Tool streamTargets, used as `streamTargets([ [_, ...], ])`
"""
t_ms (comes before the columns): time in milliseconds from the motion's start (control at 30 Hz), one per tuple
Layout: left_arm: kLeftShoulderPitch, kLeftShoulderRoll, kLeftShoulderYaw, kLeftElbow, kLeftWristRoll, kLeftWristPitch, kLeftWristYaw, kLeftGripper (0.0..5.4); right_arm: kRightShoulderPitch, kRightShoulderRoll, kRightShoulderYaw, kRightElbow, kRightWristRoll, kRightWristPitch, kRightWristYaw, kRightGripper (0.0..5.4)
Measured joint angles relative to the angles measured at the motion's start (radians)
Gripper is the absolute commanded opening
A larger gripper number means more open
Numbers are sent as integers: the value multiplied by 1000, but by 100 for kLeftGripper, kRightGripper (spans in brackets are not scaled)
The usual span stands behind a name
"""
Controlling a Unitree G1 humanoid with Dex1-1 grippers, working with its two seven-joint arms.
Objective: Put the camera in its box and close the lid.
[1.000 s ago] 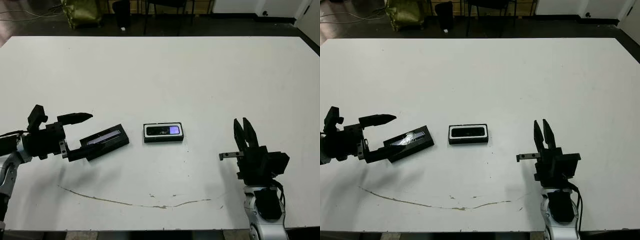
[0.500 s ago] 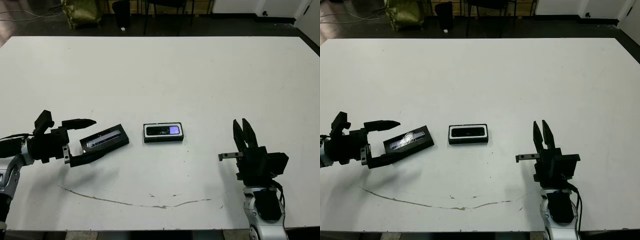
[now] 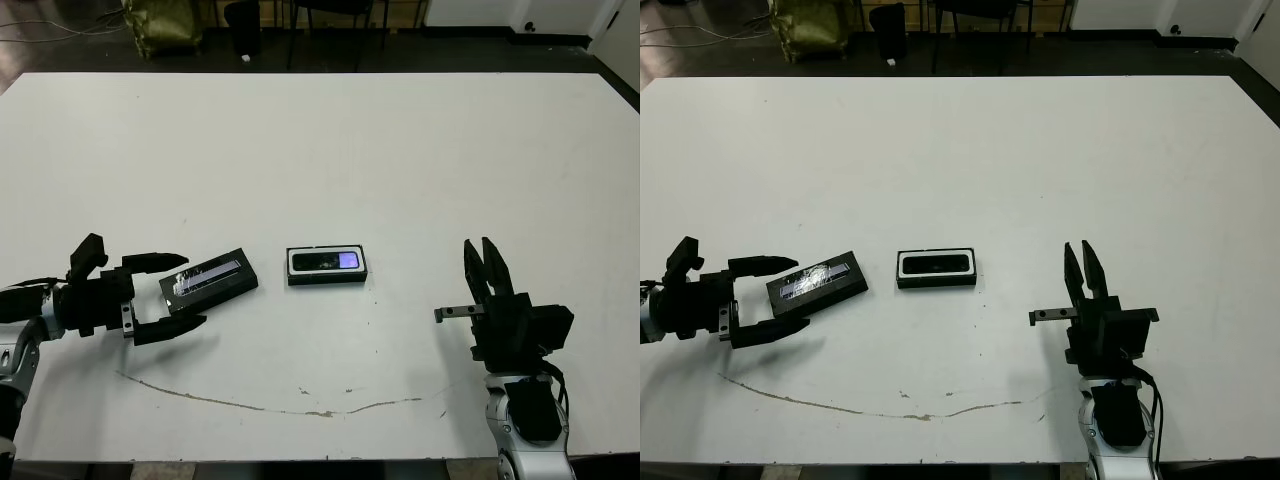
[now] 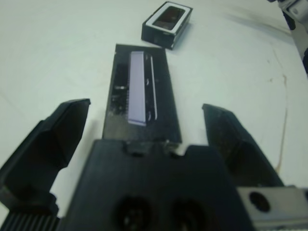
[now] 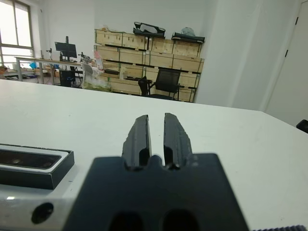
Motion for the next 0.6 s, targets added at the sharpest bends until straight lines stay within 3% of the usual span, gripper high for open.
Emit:
streamTargets([
  [600,-1,0,0,37,36,-2,25,537,-1,-13,-7,49,4,-74,5,0],
])
